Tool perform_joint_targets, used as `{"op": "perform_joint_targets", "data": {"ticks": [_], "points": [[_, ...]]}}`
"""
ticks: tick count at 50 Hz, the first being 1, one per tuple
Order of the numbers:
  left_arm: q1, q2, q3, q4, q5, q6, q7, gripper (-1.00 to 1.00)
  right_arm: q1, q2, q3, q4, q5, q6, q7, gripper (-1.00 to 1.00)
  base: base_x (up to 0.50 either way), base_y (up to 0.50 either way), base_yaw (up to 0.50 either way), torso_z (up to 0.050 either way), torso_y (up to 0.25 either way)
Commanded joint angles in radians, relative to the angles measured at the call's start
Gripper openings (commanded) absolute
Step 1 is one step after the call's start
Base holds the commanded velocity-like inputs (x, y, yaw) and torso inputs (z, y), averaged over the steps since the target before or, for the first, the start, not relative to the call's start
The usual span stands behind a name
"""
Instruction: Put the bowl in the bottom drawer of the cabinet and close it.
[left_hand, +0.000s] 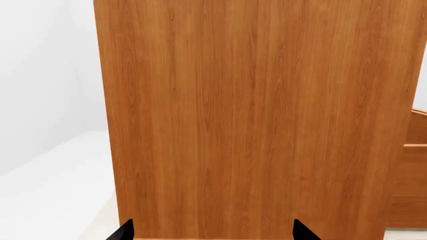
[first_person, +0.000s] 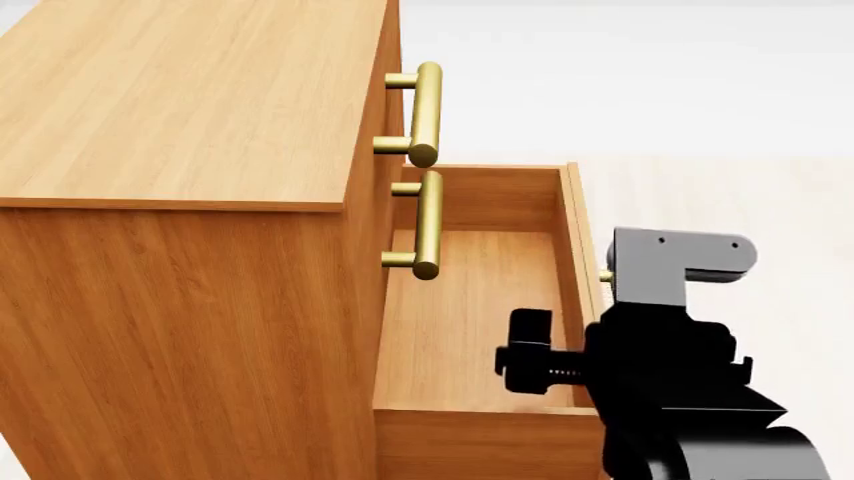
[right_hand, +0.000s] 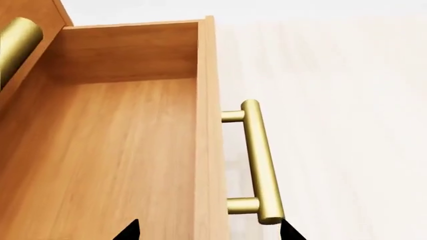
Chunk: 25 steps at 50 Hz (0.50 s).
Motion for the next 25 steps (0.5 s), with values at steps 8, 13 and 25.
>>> {"op": "perform_joint_targets", "data": {"ticks": [8, 13, 25], "points": [[0.001, -0.011, 0.01, 0.01, -0.003, -0.004, -0.014, 1.0, 0.008, -0.003, 0.026, 0.084, -0.023, -0.04, 0.05, 1.0, 0.0, 0.0, 0.0, 0.0, 0.0], [0.0, -0.014, 0.012, 0.011, -0.004, -0.004, -0.017, 1.0, 0.006, 0.002, 0.033, 0.101, -0.036, -0.061, 0.07, 1.0, 0.0, 0.0, 0.0, 0.0, 0.0], [-0.001, -0.017, 0.019, 0.006, -0.004, 0.001, -0.025, 1.0, -0.011, 0.019, 0.035, 0.143, -0.058, -0.114, 0.091, 1.0, 0.0, 0.0, 0.0, 0.0, 0.0]]}}
